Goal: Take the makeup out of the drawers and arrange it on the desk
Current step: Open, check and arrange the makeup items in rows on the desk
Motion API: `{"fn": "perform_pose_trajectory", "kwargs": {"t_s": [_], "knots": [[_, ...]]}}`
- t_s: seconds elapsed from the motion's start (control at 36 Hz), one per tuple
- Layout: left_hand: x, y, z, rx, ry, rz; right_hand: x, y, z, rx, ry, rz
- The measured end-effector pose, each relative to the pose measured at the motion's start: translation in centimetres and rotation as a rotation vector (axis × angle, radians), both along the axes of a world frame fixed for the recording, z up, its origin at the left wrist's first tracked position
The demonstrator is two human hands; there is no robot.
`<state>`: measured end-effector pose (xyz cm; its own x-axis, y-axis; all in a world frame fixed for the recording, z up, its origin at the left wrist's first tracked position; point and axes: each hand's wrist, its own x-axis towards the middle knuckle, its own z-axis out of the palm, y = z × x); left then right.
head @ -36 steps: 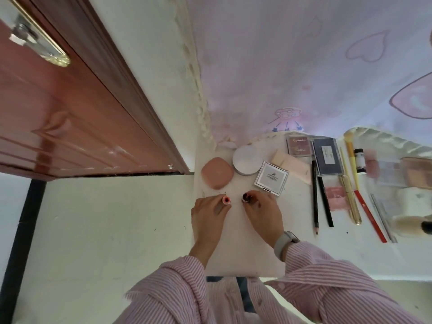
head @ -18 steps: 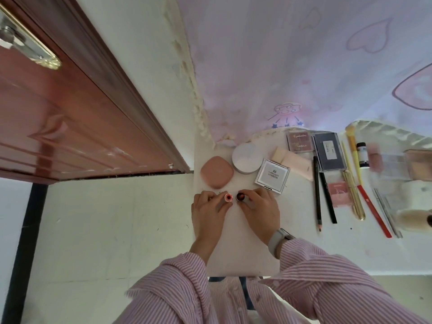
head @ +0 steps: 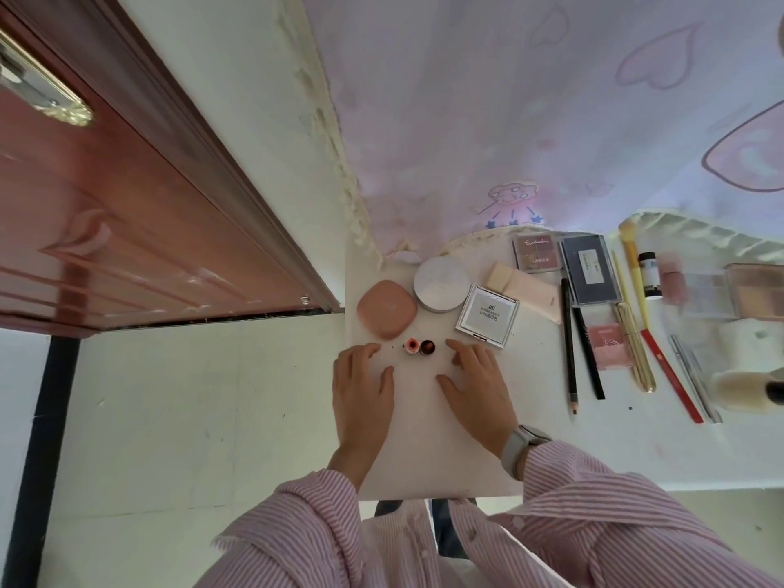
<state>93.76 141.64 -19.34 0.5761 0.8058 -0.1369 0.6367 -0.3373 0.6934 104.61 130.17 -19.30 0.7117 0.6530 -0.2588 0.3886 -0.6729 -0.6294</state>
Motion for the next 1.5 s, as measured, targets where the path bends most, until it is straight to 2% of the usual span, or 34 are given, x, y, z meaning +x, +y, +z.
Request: {"fn": "perform_pose_trajectory", "kwargs": {"t_s": [0.08,0.17,0.33,0.56,0.67,0.83,0.92,1.0,1.08,1.28,1.33,1.5], "knots": [[0.0,1.5,0.0,0.004,-0.005,0.047,-0.2,-1.4,-0.2,0.000,-0.065,0.005],[1.1,3.3,0.1,0.004,0.009,-0.001,-0.3,-2.2,-0.8,-0.019,-0.212,0.055],[2.8,5.8,-0.3,0.180,0.210,-0.436,-0.5,-3.1,-1.2,-0.097,-0.491,0.145],[3.6,6.2,-0.6,0.226,0.200,-0.383,-0.6,-3.3,-1.7,-0.131,-0.539,0.169],[3.4,6.0,-0.6,0.151,0.086,-0.326,-0.7,-3.2,-1.5,-0.140,-0.521,0.161],[0.9,5.4,1.6,0.007,-0.133,-0.039,-0.2,-3.1,-0.5,-0.168,-0.382,0.183],[-0.7,5.0,3.5,-0.061,-0.252,0.070,0.3,-3.4,0.1,-0.077,-0.272,0.147],[-1.1,4.6,6.1,-0.085,-0.348,0.111,0.9,-3.1,1.9,0.078,-0.267,0.082],[-0.6,4.3,8.8,-0.114,-0.421,0.056,2.0,-1.2,5.5,0.273,-0.187,-0.001],[2.9,3.8,16.1,-0.079,-0.522,-0.220,4.1,4.1,17.7,0.616,0.098,0.050],[4.0,3.8,18.3,-0.046,-0.558,-0.275,4.7,4.5,20.8,0.642,0.154,0.051],[6.5,3.6,24.4,0.105,-0.686,-0.377,6.9,3.5,27.8,0.525,0.107,0.117]]}}
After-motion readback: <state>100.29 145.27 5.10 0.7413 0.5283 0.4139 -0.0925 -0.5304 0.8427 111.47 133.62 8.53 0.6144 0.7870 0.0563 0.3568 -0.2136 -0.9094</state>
